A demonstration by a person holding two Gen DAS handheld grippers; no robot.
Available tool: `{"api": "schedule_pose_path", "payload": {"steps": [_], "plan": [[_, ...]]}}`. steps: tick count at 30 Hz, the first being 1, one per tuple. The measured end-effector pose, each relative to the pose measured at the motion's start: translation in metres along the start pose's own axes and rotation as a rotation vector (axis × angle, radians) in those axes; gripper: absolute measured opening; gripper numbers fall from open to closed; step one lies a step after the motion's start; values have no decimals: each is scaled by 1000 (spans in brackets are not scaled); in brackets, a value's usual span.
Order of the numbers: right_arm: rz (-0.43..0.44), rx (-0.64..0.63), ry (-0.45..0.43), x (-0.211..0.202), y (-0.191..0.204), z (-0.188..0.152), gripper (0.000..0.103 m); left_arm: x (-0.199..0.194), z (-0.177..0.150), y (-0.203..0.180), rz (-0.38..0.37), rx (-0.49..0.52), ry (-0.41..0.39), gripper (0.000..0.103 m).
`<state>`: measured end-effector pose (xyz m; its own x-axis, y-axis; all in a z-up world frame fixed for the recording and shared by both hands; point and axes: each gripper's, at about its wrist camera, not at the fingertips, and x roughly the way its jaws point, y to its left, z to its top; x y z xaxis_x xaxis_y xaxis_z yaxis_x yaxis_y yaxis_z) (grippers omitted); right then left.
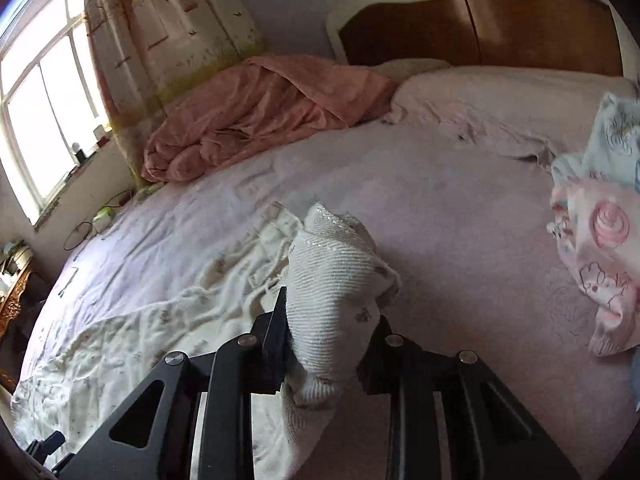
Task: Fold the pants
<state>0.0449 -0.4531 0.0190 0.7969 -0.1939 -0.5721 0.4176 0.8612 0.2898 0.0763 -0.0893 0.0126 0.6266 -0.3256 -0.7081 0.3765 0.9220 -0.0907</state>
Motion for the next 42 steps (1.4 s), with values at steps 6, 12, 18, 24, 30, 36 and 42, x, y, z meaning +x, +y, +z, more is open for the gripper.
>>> {"api": "schedule_pose_path", "payload": {"steps": [6, 12, 18, 24, 30, 36, 42], "plan": [[185, -44, -42, -41, 67, 6, 27, -22, -4, 40, 59, -56, -42, 79], [333, -198, 12, -55, 179, -32, 27, -50, -4, 90, 136, -143, -92, 79], [410, -230, 110, -47, 250, -92, 27, -85, -6, 131, 211, -166, -167, 79], [420, -189, 107, -59, 284, -127, 27, -102, -13, 162, 228, -201, -192, 79], [513, -173, 21, -85, 319, -110, 27, -109, -21, 181, 242, -239, -198, 79], [434, -312, 183, -46, 370, -181, 32, -108, -27, 197, 261, -285, -192, 79], [421, -418, 295, -29, 374, -235, 64, -101, -33, 197, 267, -271, -166, 80]]}}
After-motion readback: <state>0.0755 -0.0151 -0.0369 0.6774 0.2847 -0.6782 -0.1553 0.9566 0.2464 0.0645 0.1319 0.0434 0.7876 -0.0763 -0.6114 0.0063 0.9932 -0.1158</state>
